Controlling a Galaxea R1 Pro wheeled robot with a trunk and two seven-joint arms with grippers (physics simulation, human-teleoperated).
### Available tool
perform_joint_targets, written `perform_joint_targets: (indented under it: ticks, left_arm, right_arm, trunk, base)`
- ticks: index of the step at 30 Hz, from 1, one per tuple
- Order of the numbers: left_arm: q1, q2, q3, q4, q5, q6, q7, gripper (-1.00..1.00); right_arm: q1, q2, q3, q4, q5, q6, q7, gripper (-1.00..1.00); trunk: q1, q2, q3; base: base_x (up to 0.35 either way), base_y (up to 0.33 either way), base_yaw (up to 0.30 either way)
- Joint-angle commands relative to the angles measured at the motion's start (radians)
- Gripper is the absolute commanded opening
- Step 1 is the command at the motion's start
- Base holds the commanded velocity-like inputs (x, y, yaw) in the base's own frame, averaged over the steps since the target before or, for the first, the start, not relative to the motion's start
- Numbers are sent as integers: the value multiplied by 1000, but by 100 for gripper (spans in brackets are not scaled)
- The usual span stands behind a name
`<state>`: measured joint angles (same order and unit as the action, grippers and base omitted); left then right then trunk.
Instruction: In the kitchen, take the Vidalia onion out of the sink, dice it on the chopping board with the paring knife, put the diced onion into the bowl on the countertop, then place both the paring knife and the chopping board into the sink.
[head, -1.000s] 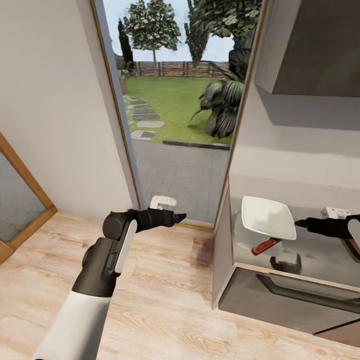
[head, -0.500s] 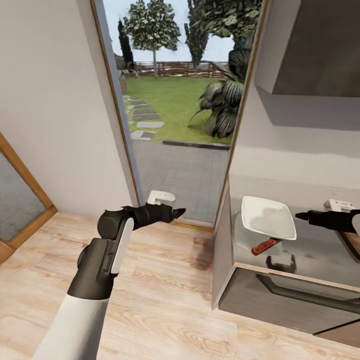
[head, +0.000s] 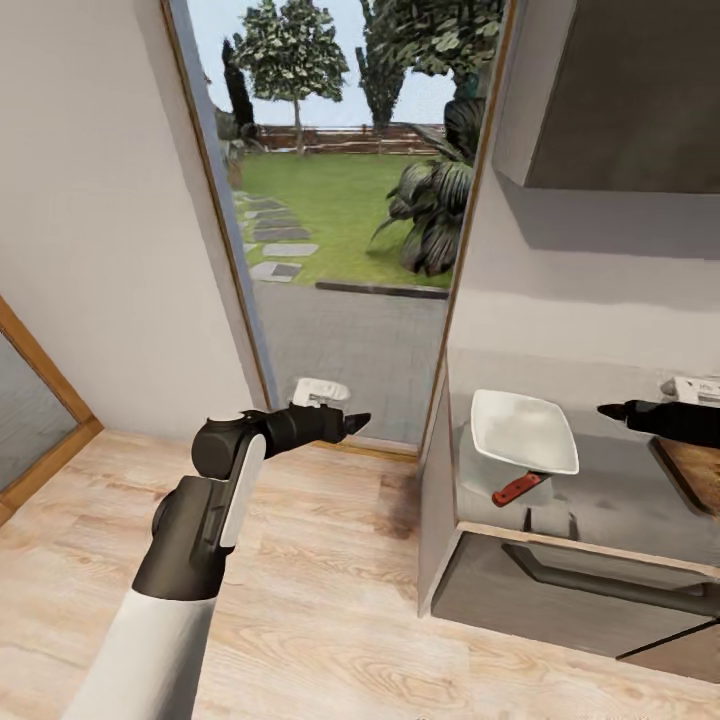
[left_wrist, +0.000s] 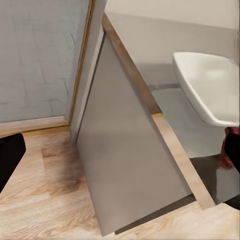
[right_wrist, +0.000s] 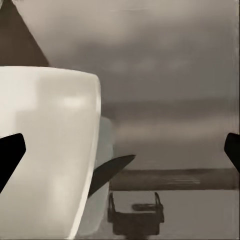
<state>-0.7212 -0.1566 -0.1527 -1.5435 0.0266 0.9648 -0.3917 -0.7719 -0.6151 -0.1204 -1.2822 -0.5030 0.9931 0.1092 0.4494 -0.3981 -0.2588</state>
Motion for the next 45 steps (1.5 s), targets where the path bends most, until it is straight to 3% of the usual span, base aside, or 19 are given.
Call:
perform_joint_targets:
  ticks: [1,15,21,40,45]
  left_arm:
    - [-1,-1,1,-1,3,6,-1,100]
    - [-1,2,15,0,2,7,0,100]
    - [-1,2,21,0,2,8,0,100]
    - [-1,2,22,0,2,8,0,100]
    - [0,2,21,0,2,8,0,100]
  right_arm:
    - [-1,0,-4,-1,10,6,10,100]
    - [-1,0,-14,0,10,11,10,100]
    - [-1,0,-15,0,10,11,10,100]
    - [-1,0,-16,0,15,9,5,100]
    - [-1,0,-16,0,16,9,-27,100]
  trunk:
    - [1,-2,-2]
    - [1,-2,-2]
    - [1,-2,-2]
    - [1,-2,-2]
    - [1,-2,-2]
  base:
    - [0,0,-257]
    - [0,9,-273]
    - [0,125,-54]
    - [0,293,-4]
    - [0,315,0]
